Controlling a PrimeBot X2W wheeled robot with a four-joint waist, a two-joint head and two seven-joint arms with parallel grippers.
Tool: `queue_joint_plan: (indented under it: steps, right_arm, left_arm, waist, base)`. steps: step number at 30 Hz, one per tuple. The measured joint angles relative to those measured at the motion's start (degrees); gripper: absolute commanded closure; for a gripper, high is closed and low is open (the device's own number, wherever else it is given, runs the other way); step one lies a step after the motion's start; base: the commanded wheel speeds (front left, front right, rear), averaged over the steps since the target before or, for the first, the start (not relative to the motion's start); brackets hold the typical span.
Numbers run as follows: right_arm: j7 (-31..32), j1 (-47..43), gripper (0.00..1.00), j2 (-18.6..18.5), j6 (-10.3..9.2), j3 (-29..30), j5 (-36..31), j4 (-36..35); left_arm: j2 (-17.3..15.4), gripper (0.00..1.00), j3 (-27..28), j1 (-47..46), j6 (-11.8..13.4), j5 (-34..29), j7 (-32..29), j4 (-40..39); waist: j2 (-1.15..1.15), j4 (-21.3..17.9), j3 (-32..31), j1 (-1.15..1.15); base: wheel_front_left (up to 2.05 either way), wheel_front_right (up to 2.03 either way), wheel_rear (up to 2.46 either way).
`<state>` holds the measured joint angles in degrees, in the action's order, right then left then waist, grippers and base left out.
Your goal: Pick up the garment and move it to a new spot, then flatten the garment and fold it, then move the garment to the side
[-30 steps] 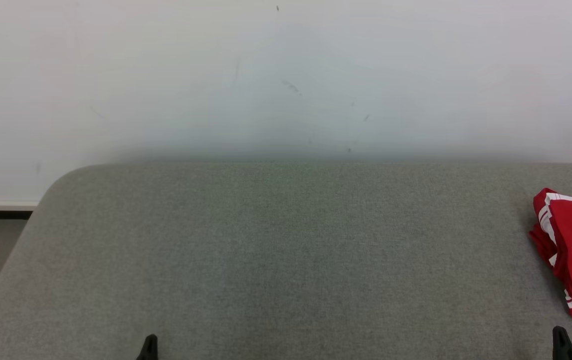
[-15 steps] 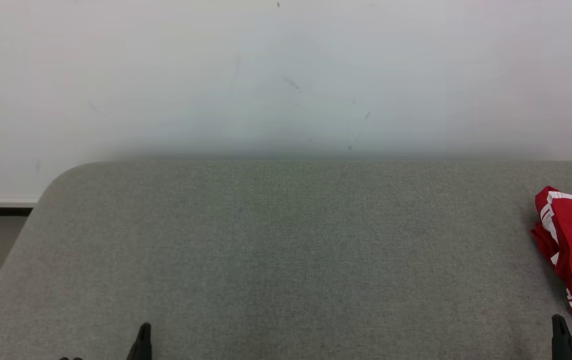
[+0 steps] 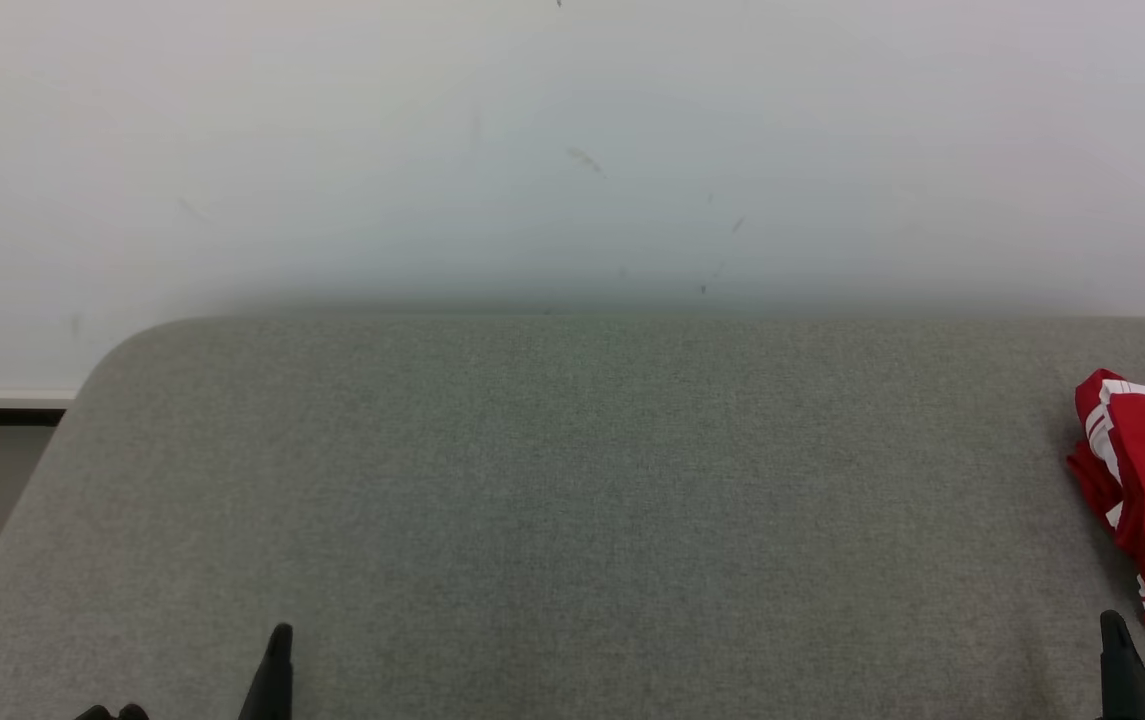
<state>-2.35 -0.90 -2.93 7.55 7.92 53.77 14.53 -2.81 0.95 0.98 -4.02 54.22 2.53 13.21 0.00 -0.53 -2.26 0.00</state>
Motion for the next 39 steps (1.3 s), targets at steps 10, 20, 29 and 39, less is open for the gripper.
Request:
queue_joint_plan:
  steps: [10,20,29,39]
  right_arm:
    - [1.6,1.3,1.00,0.0,0.00,-0.2,6.9,0.0]
    - [3.0,2.3,1.00,0.0,0.00,-0.4,13.1,-0.1]
    - [4.3,3.2,1.00,0.1,0.00,-0.6,18.3,-0.1]
    - [5.4,4.3,1.00,0.1,0.00,-0.8,23.7,-0.2]
  left_arm:
    - [0.0,1.00,0.9,-1.2,-0.6,6.7,-1.6,0.2]
    - [0.0,1.00,1.9,-2.4,-1.1,12.7,-3.1,0.3]
    - [0.0,1.00,2.6,-3.3,-1.5,18.2,-4.5,0.5]
    - [0.0,1.00,3.5,-4.3,-2.0,23.1,-5.6,0.6]
  waist:
    - [0.00,0.1,0.3,0.00]
    - [0.00,0.2,0.7,0.00]
    - [0.00,0.2,1.0,0.00]
    - [0.00,0.3,1.3,0.00]
  base:
    - [0.00,0.00,0.00]
    - [0.00,0.00,0.00]
    - [0.00,0.00,0.00]
    - [0.00,0.00,0.00]
